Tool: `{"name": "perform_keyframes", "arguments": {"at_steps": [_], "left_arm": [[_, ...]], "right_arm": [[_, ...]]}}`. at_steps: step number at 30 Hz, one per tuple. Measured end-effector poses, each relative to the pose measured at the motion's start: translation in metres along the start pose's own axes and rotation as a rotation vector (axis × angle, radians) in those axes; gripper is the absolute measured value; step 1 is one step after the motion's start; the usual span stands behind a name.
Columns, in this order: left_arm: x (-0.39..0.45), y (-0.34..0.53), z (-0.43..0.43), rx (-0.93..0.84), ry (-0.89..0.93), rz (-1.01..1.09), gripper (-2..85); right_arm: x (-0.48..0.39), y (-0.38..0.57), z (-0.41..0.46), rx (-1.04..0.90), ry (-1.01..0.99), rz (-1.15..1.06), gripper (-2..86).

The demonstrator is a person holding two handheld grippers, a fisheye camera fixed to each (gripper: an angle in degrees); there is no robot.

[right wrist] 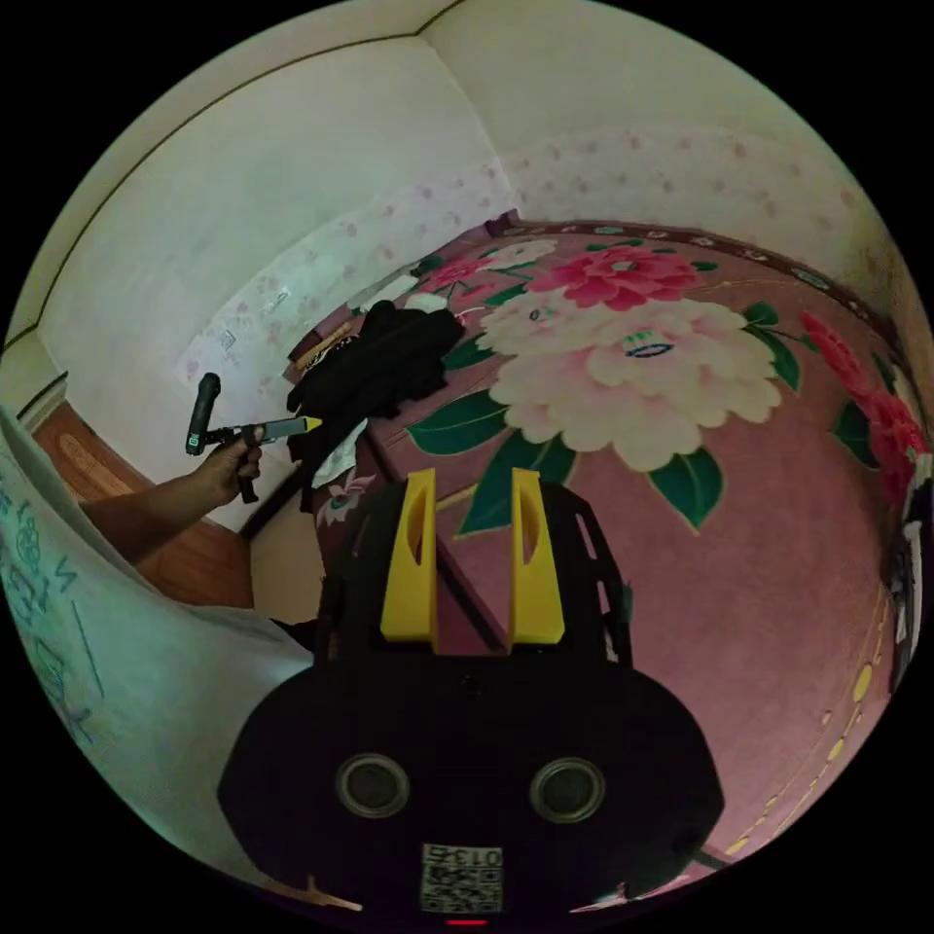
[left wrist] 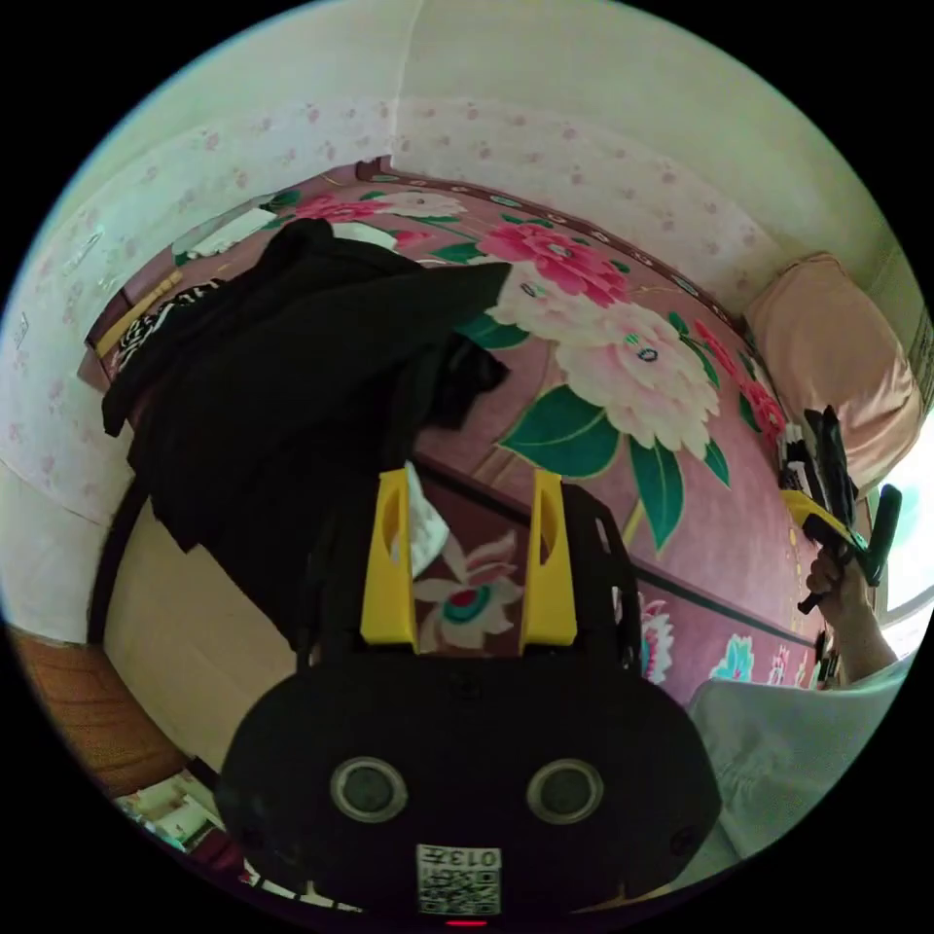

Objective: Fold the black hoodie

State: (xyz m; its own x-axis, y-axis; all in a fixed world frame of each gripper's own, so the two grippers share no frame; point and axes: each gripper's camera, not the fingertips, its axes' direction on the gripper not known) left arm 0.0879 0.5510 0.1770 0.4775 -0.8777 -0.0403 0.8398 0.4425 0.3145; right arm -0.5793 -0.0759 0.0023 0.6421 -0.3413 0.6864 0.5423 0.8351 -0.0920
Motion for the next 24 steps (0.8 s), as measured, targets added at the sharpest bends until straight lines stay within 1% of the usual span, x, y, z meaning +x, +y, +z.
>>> {"name": "perform_keyframes", "arguments": {"at_steps": [1, 3, 4, 6, 8, 10, 12, 13, 16, 18, 19, 20, 21, 22, 23, 24], "left_arm": [[-0.018, -0.001, 0.003, 0.01, -0.004, 0.0, 17.3], [-0.094, -0.01, 0.014, 0.062, -0.019, -0.022, 17.5], [-0.112, -0.013, 0.018, 0.069, -0.018, -0.032, 17.5], [-0.186, -0.028, 0.032, 0.093, 0.011, -0.105, 17.9], [-0.233, -0.04, 0.045, 0.119, 0.023, -0.143, 18.0], [-0.273, -0.052, 0.065, 0.105, 0.038, -0.156, 18.6], [-0.317, -0.065, 0.099, 0.067, 0.085, -0.163, 20.1], [-0.326, -0.068, 0.108, 0.054, 0.093, -0.163, 20.4], [-0.366, -0.073, 0.156, -0.06, 0.152, -0.172, 21.3], [-0.392, -0.07, 0.189, -0.167, 0.18, -0.182, 20.6], [-0.398, -0.068, 0.195, -0.177, 0.178, -0.189, 20.3], [-0.411, -0.064, 0.201, -0.187, 0.146, -0.199, 16.9], [-0.422, -0.06, 0.205, -0.185, 0.153, -0.177, 11.8], [-0.428, -0.058, 0.207, -0.177, 0.197, -0.164, 8.4], [-0.442, -0.053, 0.21, -0.157, 0.312, -0.177, 4.2], [-0.458, -0.047, 0.213, -0.137, 0.383, -0.221, 2.7]], "right_arm": [[-0.008, -0.012, 0.012, -0.015, -0.011, 0.011, 12.5], [-0.036, -0.061, 0.057, -0.056, -0.068, 0.054, 13.1], [-0.043, -0.074, 0.069, -0.069, -0.079, 0.065, 13.3], [-0.063, -0.128, 0.108, -0.095, -0.148, 0.121, 14.1], [-0.076, -0.171, 0.131, -0.104, -0.178, 0.149, 14.6], [-0.086, -0.214, 0.148, -0.1, -0.171, 0.167, 15.3], [-0.098, -0.267, 0.168, -0.122, -0.145, 0.16, 16.2], [-0.101, -0.28, 0.172, -0.132, -0.134, 0.151, 16.4], [-0.108, -0.339, 0.193, -0.175, -0.09, 0.136, 16.8], [-0.105, -0.374, 0.206, -0.208, -0.065, 0.184, 16.7], [-0.103, -0.38, 0.208, -0.213, -0.058, 0.204, 16.7], [-0.101, -0.39, 0.21, -0.221, -0.044, 0.243, 16.3], [-0.1, -0.397, 0.212, -0.238, -0.022, 0.27, 15.6], [-0.1, -0.4, 0.214, -0.255, -0.014, 0.278, 15.1], [-0.1, -0.402, 0.217, -0.293, -0.019, 0.296, 12.9], [-0.099, -0.402, 0.219, -0.322, -0.055, 0.325, 9.7]]}}
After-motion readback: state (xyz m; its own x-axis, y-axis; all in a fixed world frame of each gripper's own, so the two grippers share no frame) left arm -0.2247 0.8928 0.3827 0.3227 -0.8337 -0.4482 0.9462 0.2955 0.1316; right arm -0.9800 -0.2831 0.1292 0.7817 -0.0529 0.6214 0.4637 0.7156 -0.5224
